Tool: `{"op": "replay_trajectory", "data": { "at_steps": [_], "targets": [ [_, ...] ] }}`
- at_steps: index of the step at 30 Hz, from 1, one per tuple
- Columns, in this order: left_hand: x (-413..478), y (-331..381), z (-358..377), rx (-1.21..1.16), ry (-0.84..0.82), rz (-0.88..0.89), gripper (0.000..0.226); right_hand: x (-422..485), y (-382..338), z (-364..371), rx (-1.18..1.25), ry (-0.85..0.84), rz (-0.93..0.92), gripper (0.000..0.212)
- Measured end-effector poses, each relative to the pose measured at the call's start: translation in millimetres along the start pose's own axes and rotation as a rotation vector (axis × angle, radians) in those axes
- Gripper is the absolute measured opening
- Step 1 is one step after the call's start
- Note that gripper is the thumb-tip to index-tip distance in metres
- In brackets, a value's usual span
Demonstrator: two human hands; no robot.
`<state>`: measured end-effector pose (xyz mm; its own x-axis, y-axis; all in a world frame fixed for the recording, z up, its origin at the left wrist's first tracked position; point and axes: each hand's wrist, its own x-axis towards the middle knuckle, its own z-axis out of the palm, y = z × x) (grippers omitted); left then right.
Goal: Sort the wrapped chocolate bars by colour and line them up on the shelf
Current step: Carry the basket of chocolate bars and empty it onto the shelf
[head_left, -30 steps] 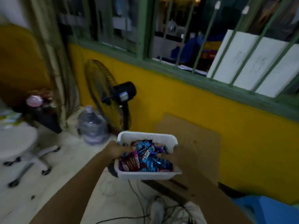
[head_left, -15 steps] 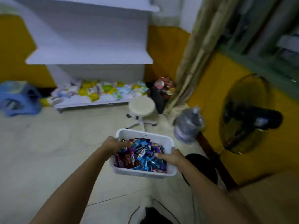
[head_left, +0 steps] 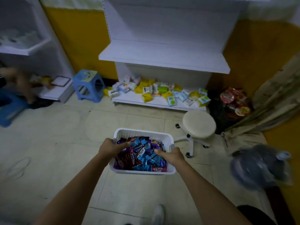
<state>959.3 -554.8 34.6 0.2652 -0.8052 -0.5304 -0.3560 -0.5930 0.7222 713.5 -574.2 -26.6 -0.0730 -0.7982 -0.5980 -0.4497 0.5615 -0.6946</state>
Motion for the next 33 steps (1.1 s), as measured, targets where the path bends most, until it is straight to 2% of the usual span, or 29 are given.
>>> {"op": "replay_trajectory", "data": {
  "at_steps": [6,10,15,18,25,33],
  "targets": [
    [72,32,-17,0.010,0.031,0.035,0.044,71,-52,6,0.054,-0.068,-0.013,0.116],
    [150,56,-22,0.111,-0.090,-0.010,0.048,125,-77,2,0.102,-0.048,0.042,0.106],
    [259,101,-18,0.241,-0.270,0.013,0.043,184,-116,-5,0.285,0.087,0.219,0.087],
    [312,132,-16,0.316,-0.379,0.027,0.031,208,-138,-9,0.395,0.197,0.312,0.088],
    [396,207,19,0.492,-0.463,0.102,0.029,246,-163,-31,0.687,0.327,0.489,0.082],
    [443,325,116,0.515,-0.579,0.203,0.031,320,-160,-136,0.905,0.512,0.550,0.072]
  ]
}}
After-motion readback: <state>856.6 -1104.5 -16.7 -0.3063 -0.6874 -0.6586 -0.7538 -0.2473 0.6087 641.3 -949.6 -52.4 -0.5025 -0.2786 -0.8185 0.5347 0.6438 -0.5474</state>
